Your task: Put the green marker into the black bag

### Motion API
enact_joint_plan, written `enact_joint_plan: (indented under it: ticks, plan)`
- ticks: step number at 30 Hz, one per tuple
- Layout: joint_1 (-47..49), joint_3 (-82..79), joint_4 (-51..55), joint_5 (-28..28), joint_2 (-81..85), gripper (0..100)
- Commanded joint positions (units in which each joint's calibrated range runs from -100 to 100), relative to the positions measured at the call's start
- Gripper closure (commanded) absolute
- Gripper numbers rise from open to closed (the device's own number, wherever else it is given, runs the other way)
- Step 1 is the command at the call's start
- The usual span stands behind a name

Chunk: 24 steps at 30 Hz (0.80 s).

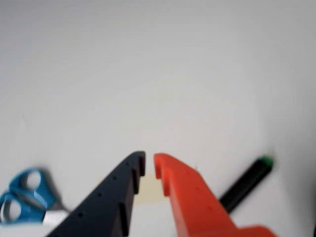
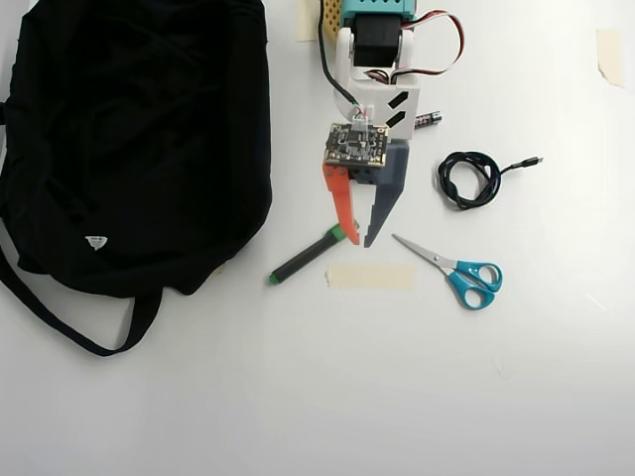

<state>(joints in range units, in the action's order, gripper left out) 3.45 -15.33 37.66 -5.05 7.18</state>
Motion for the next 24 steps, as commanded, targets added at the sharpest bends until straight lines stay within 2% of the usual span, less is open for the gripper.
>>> enact_joint_plan:
  ticks: [1, 10, 24]
  plan:
    - [0.44, 0.69, 5.67, 0.28, 0.45, 98]
    - [0.51, 0.69, 13.59, 0.28, 0.7, 98]
    - [0.44, 0.69, 14.8, 0.28, 0.95, 98]
